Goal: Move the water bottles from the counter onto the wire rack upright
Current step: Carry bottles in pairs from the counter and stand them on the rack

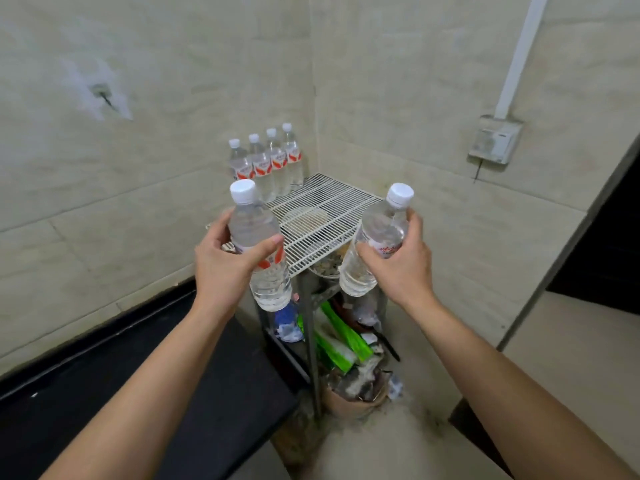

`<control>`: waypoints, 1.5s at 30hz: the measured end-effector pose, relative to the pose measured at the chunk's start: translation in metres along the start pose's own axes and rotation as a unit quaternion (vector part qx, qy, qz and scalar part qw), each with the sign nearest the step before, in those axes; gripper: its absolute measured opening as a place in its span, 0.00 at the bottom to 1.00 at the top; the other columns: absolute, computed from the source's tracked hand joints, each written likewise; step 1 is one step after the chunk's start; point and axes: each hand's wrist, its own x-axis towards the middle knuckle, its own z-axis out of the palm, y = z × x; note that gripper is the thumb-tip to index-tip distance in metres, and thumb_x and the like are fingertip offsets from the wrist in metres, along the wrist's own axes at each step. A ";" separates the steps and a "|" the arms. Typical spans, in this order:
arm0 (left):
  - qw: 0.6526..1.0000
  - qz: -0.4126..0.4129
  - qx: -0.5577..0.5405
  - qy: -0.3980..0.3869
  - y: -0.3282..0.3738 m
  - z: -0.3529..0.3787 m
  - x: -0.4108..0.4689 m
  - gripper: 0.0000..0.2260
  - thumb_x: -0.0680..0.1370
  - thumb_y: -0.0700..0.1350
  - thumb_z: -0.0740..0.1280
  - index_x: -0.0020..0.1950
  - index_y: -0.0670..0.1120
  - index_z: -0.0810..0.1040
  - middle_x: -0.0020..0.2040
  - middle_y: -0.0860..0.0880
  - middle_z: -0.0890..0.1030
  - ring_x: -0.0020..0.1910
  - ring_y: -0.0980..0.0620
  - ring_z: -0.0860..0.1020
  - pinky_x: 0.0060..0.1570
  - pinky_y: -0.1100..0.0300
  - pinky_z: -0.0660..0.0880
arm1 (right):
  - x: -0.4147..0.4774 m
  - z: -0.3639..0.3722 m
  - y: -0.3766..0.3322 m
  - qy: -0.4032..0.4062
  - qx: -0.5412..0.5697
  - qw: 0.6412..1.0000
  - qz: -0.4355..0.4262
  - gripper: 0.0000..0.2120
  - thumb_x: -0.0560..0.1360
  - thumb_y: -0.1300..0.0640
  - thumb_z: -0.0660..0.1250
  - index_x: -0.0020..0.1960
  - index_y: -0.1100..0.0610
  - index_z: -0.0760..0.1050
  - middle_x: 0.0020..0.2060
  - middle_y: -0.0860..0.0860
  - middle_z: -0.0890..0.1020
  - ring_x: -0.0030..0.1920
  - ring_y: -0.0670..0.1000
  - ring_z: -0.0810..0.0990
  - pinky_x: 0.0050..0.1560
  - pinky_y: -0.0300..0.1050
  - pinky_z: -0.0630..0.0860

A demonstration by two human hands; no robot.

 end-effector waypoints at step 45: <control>0.966 -0.139 0.121 0.183 -0.183 0.106 0.357 0.34 0.72 0.33 0.76 0.75 0.52 0.71 0.61 0.55 0.82 0.59 0.52 0.83 0.55 0.48 0.82 | 0.412 0.317 0.091 -0.359 0.100 0.923 -0.090 0.44 0.64 0.40 0.81 0.75 0.44 0.65 0.67 0.45 0.77 0.64 0.48 0.78 0.65 0.52 0.76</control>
